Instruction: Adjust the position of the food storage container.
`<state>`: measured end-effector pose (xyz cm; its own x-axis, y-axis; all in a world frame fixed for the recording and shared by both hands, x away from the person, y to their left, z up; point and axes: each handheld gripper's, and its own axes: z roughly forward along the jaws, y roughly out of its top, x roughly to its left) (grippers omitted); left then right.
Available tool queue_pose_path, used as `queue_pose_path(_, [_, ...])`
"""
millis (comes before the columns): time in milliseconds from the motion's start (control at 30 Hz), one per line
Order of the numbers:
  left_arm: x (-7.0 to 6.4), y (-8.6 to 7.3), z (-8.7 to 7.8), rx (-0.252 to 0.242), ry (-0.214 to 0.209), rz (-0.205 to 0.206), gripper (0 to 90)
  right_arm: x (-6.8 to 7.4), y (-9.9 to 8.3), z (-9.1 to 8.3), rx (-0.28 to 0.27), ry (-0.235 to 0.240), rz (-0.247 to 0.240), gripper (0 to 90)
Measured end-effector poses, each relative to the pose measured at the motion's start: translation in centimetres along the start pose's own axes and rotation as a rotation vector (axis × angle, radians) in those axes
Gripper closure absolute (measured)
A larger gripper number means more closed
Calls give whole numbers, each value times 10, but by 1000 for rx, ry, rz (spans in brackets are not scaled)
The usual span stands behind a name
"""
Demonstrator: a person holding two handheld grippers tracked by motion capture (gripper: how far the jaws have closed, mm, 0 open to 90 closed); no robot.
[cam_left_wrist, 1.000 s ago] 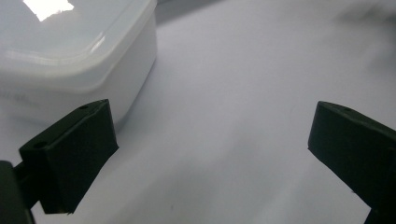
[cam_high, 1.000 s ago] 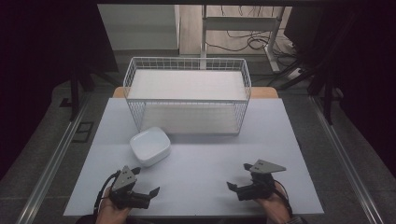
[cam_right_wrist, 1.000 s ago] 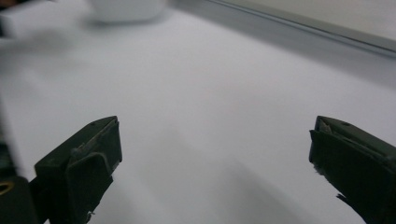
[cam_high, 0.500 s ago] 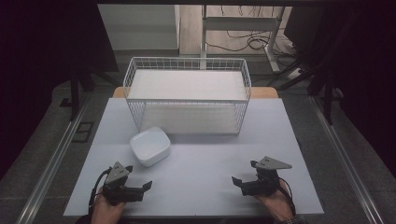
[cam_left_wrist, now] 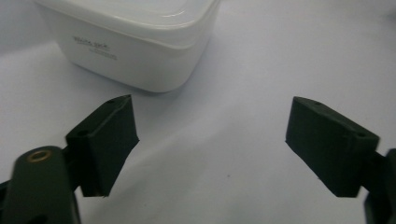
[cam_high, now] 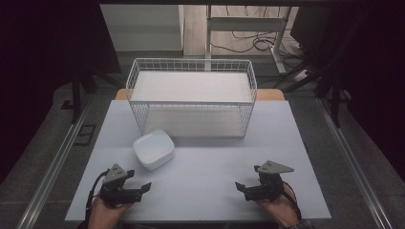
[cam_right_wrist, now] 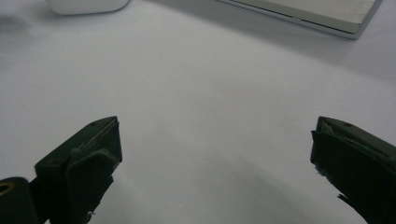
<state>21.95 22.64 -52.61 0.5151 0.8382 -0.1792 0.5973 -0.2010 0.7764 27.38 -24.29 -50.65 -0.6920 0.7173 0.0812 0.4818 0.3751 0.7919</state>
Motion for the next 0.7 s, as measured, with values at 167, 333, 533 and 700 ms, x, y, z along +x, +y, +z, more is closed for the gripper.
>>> queue_pose_path(167, [8,3,-5,-11,16,9,405,2,2,-3,-3,-7,-7,80])
queue_pose_path(333, [20,4,-7,2,56,-2,552,5,5,-4,-2,-18,-32,126])
queue_pose_path(533, [32,14,-2,-21,118,-23,761,7,7,-3,13,-19,-40,167])
queue_pose_path(700, [46,26,13,0,175,-22,899,6,9,0,29,-12,-40,174])
